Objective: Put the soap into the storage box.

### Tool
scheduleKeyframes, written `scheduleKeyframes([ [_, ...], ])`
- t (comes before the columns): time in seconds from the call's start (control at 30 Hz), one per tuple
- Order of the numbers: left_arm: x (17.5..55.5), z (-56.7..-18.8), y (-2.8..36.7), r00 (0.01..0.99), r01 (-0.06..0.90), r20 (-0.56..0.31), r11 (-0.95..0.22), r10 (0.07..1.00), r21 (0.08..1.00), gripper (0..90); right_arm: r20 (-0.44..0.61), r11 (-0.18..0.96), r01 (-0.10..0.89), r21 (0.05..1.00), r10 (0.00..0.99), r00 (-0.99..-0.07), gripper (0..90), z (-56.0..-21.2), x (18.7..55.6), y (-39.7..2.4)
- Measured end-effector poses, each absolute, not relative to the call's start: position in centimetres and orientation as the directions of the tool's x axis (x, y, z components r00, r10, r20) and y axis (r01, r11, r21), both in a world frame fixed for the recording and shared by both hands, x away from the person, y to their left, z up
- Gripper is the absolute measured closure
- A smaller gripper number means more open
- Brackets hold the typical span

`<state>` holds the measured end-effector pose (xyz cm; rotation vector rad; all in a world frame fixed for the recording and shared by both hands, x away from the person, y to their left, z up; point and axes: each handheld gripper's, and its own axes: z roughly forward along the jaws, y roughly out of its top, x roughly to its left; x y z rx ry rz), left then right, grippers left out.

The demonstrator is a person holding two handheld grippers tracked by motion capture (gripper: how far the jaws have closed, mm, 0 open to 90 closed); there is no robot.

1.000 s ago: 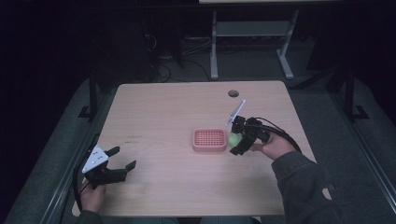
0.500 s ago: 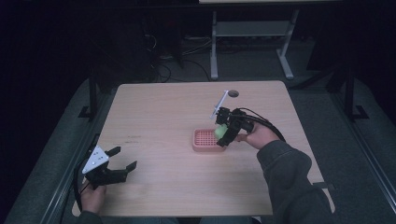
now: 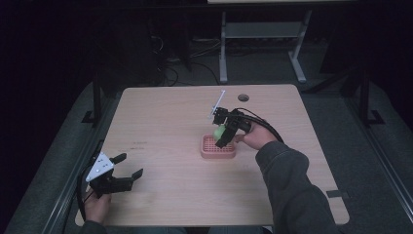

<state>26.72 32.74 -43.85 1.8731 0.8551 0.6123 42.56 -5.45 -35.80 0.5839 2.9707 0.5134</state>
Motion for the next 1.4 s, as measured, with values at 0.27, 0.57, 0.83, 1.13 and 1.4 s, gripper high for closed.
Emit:
scheduleKeyframes([
  [0.27,26.7,-43.9,32.7,0.632,0.298,0.049,-0.301,0.773,0.906,14.1,0.005,0.868,0.387,0.312,0.406,-0.914,26.0,-37.0,43.9,-4.8],
  [0.57,26.8,-43.8,32.8,0.633,0.297,0.053,-0.306,0.772,0.904,14.2,0.018,0.866,0.412,0.283,0.425,-0.905,25.9,-38.6,44.7,-4.4],
  [0.83,26.7,-43.7,32.6,0.636,0.295,0.046,-0.298,0.77,0.908,14.1,0.029,0.86,0.438,0.262,0.447,-0.894,25.9,-39.8,45.1,-4.1],
  [1.13,26.7,-43.7,32.6,0.636,0.295,0.044,-0.295,0.771,0.909,14.1,0.032,0.867,0.437,0.239,0.443,-0.896,25.8,-40.5,45.1,-3.4],
  [1.4,26.7,-43.7,32.7,0.631,0.297,0.045,-0.294,0.774,0.908,14.2,0.038,0.861,0.448,0.239,0.453,-0.891,25.8,-40.8,45.2,-3.5],
])
